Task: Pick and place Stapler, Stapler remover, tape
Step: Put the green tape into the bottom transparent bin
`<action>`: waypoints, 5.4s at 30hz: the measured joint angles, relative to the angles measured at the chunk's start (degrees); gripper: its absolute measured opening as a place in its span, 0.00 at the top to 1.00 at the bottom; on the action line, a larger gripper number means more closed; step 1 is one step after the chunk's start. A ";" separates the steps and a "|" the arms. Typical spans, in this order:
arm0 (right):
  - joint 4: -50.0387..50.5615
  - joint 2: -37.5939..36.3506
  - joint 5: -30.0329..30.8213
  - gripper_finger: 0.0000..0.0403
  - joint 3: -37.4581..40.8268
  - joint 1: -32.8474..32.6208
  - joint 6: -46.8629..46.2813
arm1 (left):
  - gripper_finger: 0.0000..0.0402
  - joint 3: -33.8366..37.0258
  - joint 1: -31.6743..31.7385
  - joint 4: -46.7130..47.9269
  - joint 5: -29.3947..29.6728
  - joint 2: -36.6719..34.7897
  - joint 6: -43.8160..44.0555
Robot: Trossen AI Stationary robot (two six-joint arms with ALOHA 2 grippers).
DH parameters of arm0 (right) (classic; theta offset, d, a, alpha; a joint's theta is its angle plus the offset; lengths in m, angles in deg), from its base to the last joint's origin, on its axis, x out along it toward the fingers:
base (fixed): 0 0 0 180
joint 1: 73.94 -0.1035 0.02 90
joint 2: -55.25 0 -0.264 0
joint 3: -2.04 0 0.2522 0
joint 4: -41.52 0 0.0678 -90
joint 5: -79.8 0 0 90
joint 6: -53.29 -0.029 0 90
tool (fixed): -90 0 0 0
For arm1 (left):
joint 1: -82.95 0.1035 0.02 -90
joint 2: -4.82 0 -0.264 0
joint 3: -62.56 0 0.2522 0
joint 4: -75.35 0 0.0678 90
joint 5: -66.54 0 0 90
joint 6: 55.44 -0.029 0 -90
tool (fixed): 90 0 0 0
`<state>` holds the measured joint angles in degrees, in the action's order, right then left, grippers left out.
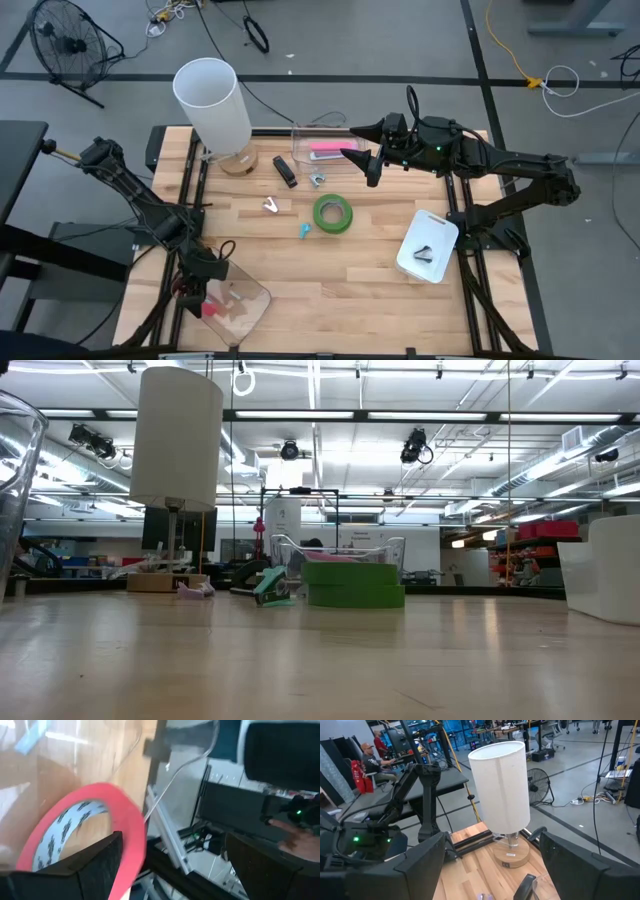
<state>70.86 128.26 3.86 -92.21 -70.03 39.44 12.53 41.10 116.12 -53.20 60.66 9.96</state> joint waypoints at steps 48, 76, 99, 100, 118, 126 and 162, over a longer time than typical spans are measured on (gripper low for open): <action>13.01 0.00 -7.83 0.21 0.02 0.58 2.29 | 0.54 -24.65 34.20 -11.03 37.11 1.57 -43.28; 29.44 9.78 -16.11 0.21 0.02 2.85 18.21 | 0.60 -24.59 44.65 5.09 30.98 -0.22 -50.68; 25.82 28.17 -21.15 0.21 0.04 -0.63 30.88 | 0.60 -24.63 44.64 7.91 29.57 -5.70 -50.61; 25.52 29.00 -21.14 0.21 0.03 -1.00 30.94 | 0.60 -24.65 44.64 7.91 29.62 -5.70 -50.63; 22.12 37.41 -20.96 0.21 0.02 -2.25 27.71 | 0.60 -24.63 44.64 7.58 29.68 -5.70 -50.22; 20.85 38.47 -17.84 0.21 0.04 -2.23 23.61 | 0.60 -24.63 44.64 7.60 29.68 -5.66 -49.79; 13.64 38.36 -18.22 0.47 7.93 -1.62 16.20 | 0.60 -24.63 44.64 7.53 30.08 -5.66 -49.95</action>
<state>84.50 166.62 -14.36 -84.27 -71.65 55.64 -12.10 85.74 123.65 -23.11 55.00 -39.99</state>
